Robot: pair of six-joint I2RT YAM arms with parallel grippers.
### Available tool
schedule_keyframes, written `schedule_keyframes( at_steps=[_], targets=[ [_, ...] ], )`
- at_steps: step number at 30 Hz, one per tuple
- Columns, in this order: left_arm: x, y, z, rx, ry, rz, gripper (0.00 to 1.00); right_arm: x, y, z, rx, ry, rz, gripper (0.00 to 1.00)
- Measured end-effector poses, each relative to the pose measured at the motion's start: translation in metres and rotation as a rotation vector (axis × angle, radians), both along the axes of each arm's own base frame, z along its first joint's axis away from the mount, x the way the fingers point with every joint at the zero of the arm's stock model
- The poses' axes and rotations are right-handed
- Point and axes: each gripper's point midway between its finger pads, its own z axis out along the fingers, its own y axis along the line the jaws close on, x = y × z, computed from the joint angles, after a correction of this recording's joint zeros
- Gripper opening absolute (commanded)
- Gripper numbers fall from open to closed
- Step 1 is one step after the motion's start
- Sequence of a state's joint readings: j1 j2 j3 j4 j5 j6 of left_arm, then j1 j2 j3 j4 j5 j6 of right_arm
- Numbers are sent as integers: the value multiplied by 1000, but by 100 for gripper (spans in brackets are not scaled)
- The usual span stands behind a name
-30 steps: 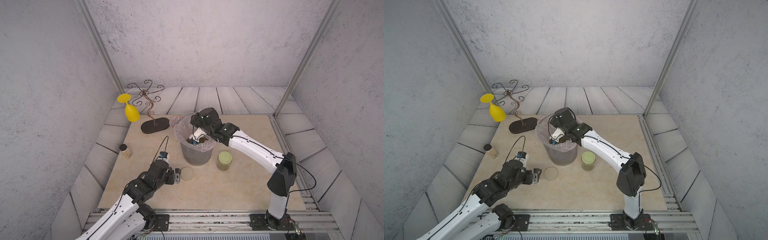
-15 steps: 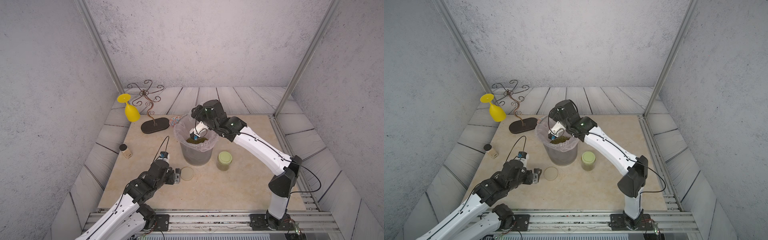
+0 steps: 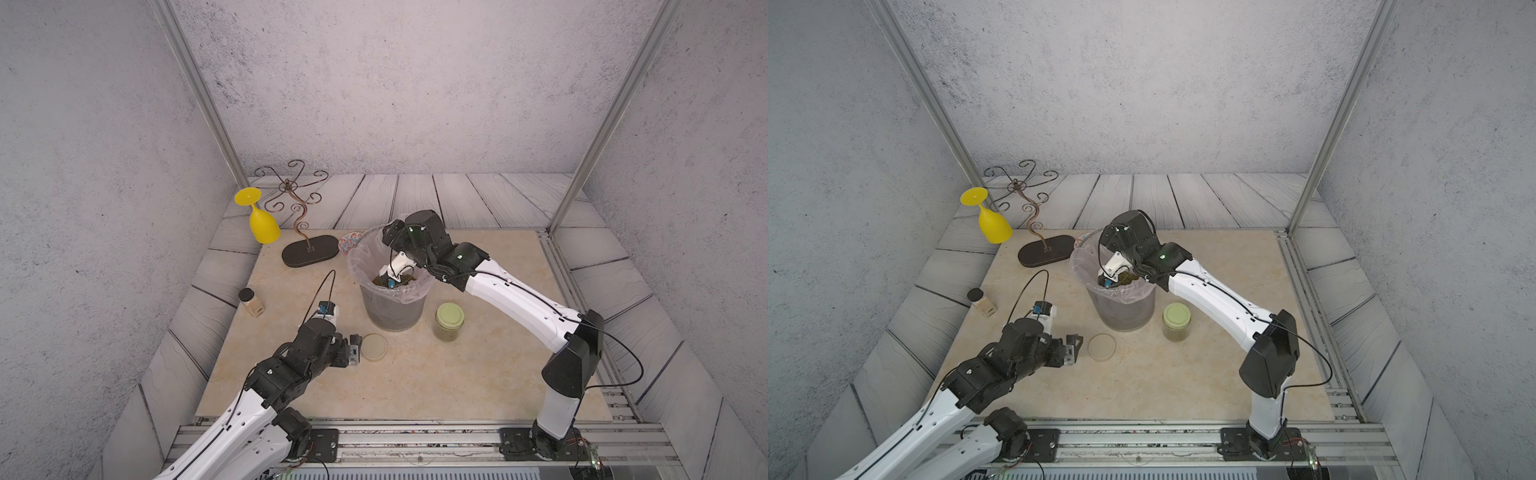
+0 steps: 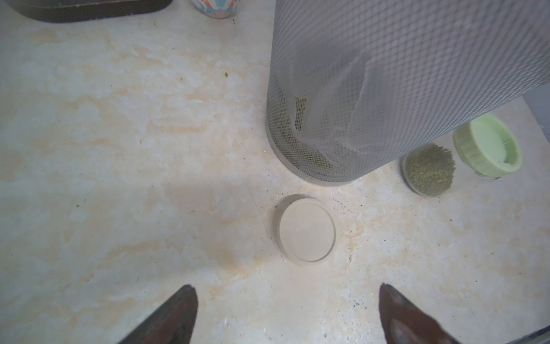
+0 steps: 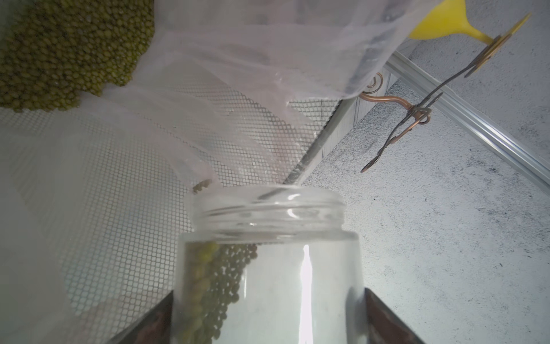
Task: Empty moldy mung beans from jars
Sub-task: Pour the moldy mung beans from the jar into the trash bin.
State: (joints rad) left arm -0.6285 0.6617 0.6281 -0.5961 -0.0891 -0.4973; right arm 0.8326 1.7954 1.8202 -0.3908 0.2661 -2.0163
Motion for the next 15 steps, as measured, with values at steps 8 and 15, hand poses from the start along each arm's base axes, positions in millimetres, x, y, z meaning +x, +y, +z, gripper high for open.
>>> schedule_keyframes(
  at_steps=[8, 15],
  targets=[
    [1, -8, 57, -81, -76, -27, 95, -28, 4, 51, 465, 205, -130, 55],
    [-7, -5, 99, -103, -75, -30, 92, -71, -27, 100, 808, 421, -201, 55]
  ],
)
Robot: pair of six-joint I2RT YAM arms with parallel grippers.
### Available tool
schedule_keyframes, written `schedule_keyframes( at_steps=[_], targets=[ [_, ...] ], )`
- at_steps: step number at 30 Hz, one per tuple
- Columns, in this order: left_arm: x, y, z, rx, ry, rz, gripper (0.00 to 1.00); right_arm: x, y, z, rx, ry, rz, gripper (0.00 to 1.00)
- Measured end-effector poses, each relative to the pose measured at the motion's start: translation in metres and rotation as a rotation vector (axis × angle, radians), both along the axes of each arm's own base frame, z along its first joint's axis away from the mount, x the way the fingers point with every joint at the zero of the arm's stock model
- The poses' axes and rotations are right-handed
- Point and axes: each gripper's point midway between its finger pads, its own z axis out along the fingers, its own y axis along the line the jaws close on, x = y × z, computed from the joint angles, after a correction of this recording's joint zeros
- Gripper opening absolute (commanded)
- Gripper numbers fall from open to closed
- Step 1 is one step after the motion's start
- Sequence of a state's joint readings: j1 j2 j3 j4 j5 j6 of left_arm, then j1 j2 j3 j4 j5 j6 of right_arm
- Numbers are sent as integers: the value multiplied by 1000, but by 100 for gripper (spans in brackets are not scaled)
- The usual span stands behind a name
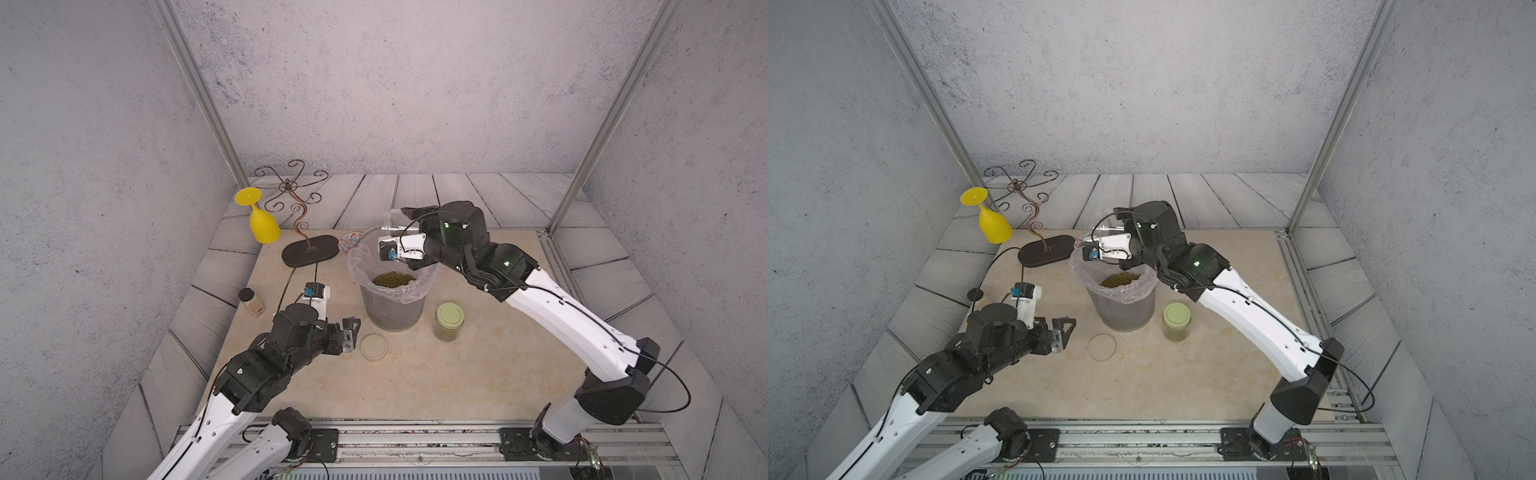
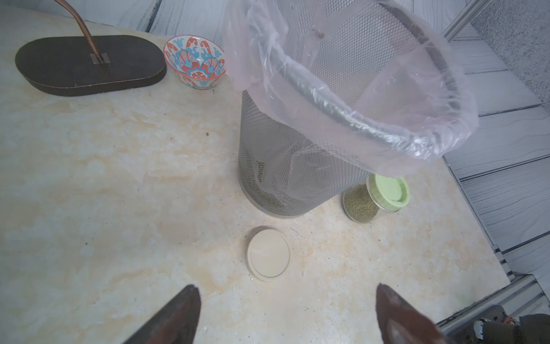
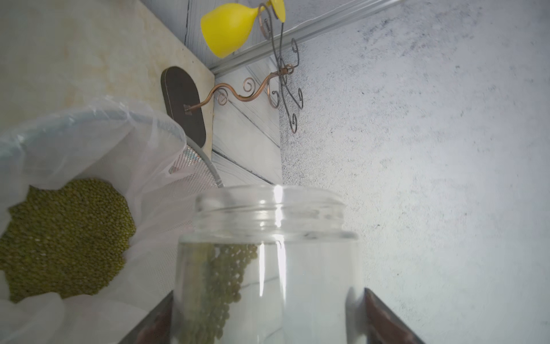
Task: Empty moldy mung beans from jars
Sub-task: Pour the moldy mung beans from the jar into the trash bin, then adjust the jar.
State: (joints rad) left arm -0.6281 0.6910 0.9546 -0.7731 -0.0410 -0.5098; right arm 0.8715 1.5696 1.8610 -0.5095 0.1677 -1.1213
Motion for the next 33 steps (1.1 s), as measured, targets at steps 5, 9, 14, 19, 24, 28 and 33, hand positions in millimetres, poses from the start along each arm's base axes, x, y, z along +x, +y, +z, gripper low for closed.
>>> schedule_keyframes(
  at_steps=[5, 9, 14, 19, 24, 28, 33],
  targets=[
    [2, -8, 40, -11, -52, -49, 90, -15, -9, 1, 65, 94, 0, 56],
    [8, -19, 66, -5, -129, -124, 89, -21, -12, -17, 28, 165, -1, 56],
    [10, -51, 94, -85, -230, -287, 88, -31, -13, -34, 3, 249, 19, 56],
    [3, -77, 125, -182, -341, -442, 88, -44, -14, -36, 8, 322, 49, 56],
    [1, -93, 141, -237, -395, -540, 85, -54, -12, -28, 52, 373, 87, 56],
    [14, -100, 142, -266, -394, -562, 84, -61, -10, -31, 67, 421, 111, 56],
    [21, -114, 144, -314, -371, -619, 73, -67, -7, -36, 81, 465, 136, 56]
  ],
)
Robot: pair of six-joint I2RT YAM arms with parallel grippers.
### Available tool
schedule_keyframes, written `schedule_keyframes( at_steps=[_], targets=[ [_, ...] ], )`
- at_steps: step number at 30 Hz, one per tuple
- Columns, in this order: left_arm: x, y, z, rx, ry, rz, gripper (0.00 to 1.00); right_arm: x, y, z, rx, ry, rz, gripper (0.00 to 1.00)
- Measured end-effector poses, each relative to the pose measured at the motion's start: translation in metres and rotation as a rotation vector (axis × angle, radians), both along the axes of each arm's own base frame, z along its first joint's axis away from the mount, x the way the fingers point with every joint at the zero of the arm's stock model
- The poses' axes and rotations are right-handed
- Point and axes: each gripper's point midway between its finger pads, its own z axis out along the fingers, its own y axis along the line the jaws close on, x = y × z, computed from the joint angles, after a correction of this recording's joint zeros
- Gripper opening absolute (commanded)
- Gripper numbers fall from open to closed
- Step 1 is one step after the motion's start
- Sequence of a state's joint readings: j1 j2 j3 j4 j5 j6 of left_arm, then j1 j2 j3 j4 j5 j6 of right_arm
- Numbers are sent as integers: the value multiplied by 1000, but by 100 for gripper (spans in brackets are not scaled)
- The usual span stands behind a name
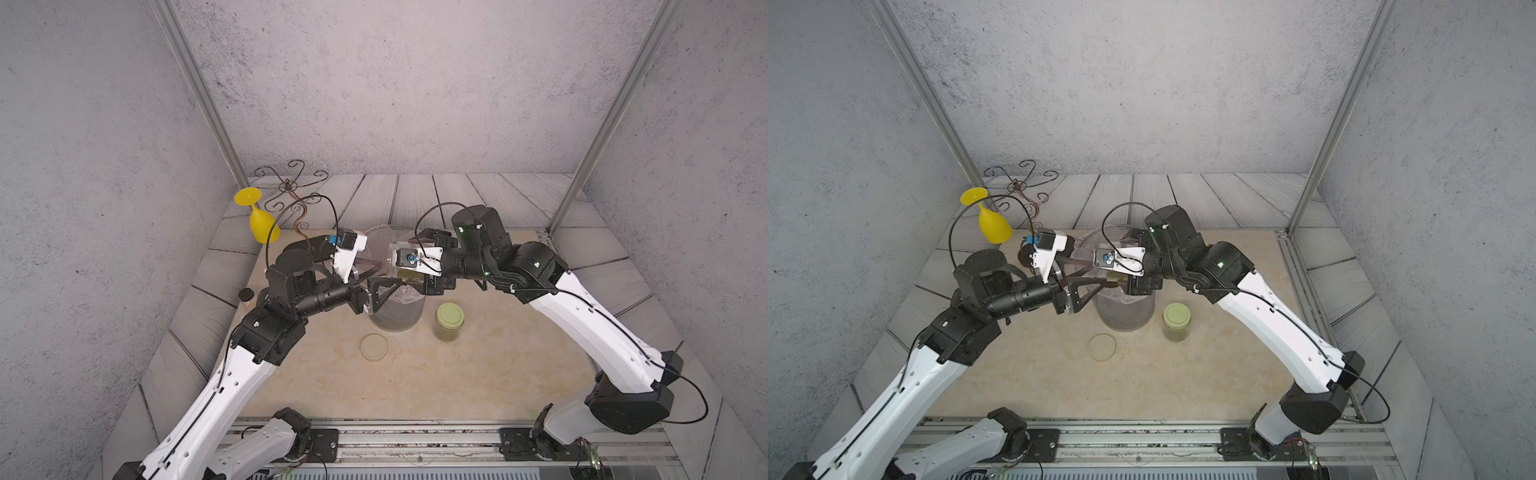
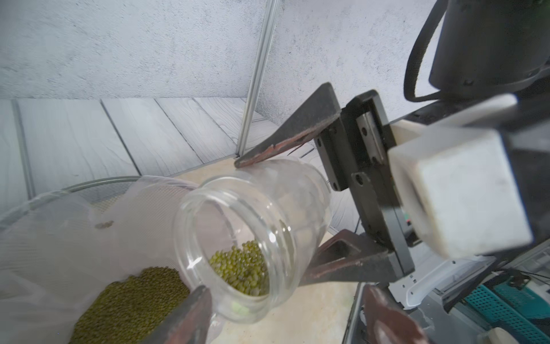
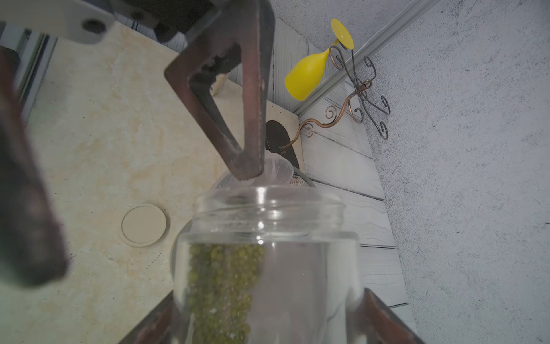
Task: Empty moldy mung beans from jars
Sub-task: Adjust the jar.
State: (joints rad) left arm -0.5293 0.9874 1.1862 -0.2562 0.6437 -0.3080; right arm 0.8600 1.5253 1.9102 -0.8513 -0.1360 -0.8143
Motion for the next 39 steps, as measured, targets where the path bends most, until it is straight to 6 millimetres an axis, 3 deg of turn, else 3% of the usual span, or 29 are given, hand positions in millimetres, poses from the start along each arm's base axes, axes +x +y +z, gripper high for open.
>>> schedule_keyframes(
  at_steps=[8, 13, 19, 24, 29, 39],
  targets=[
    [7, -17, -1, -5, 45, -88, 53, -5, 4, -4, 13, 35, 23, 56],
    [8, -25, -8, 0, 84, -130, 32, -7, 4, -4, 15, 39, 30, 56],
    [-6, -29, 2, -19, 98, -211, 6, -10, 7, -3, 9, 19, 65, 55],
    [-10, -31, 0, -19, 129, -238, 0, -12, 8, -4, -2, 10, 80, 55],
    [-9, -31, -1, -18, 133, -237, 0, -12, 8, -5, -3, 12, 79, 56],
    [2, -24, -8, -17, 191, -205, 0, -3, 16, -16, 30, 8, 64, 96]
  ],
)
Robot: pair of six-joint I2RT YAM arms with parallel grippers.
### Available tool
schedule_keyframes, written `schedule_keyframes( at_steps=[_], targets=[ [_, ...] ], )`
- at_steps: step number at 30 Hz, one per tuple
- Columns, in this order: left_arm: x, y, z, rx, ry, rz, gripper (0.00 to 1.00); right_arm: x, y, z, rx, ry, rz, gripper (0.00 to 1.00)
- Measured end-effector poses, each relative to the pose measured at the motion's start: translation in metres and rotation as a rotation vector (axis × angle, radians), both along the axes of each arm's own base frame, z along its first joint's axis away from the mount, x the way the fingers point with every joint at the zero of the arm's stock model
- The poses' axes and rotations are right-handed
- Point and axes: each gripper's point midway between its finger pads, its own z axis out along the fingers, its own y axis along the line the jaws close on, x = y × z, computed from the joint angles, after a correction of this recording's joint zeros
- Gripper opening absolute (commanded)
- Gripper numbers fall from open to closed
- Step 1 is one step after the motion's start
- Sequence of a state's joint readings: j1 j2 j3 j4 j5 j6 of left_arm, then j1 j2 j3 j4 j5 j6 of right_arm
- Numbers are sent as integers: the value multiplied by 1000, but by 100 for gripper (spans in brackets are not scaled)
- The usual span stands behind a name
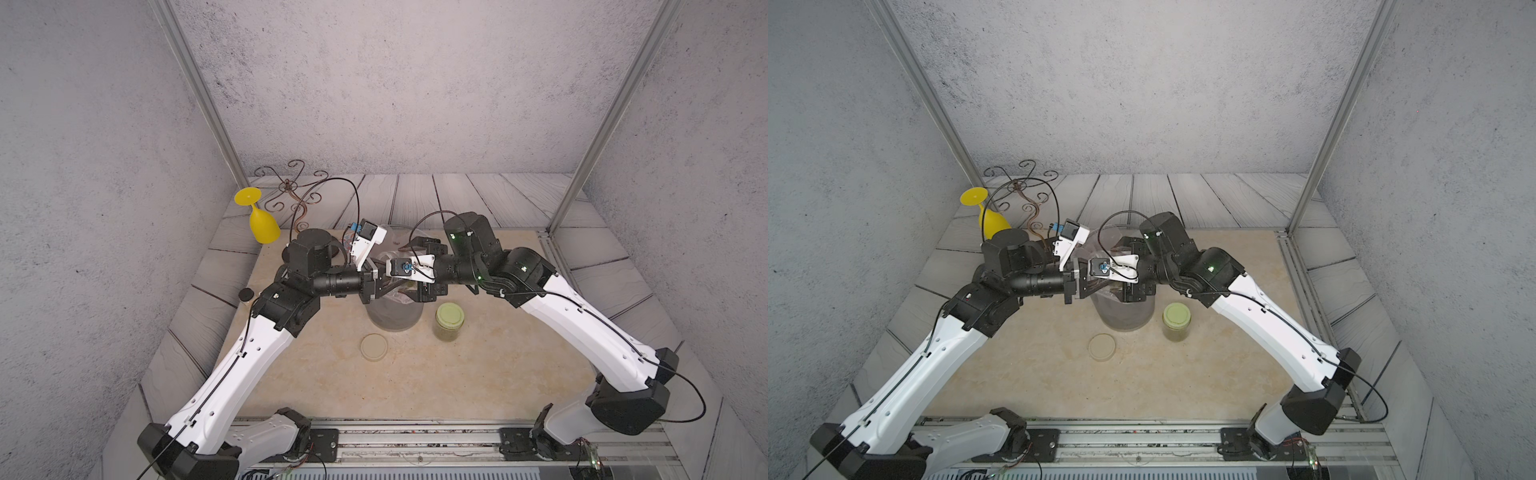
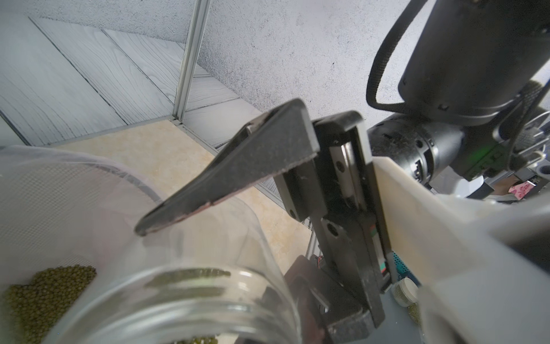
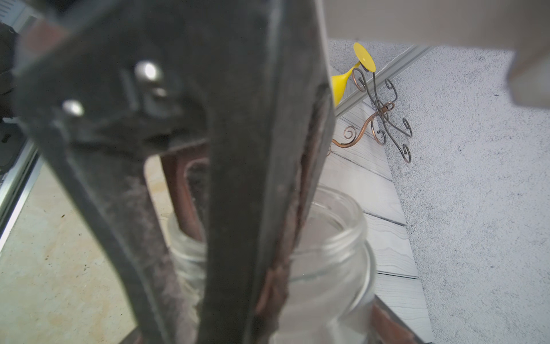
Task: Empty moldy mung beans from jars
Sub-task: Adjust the jar.
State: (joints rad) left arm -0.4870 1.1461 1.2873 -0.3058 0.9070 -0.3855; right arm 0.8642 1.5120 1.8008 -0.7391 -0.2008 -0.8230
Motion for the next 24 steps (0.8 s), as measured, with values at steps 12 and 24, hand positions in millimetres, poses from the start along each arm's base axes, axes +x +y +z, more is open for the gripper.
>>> schedule_keyframes(
  at_steps=[12, 24],
  targets=[
    [39, 19, 2, -90, 124, 139, 0, -6, -38, 51, 208, -52, -103, 99],
    [56, 23, 56, -351, 211, 89, 0, -4, -59, 30, 427, 152, -152, 99]
  ],
)
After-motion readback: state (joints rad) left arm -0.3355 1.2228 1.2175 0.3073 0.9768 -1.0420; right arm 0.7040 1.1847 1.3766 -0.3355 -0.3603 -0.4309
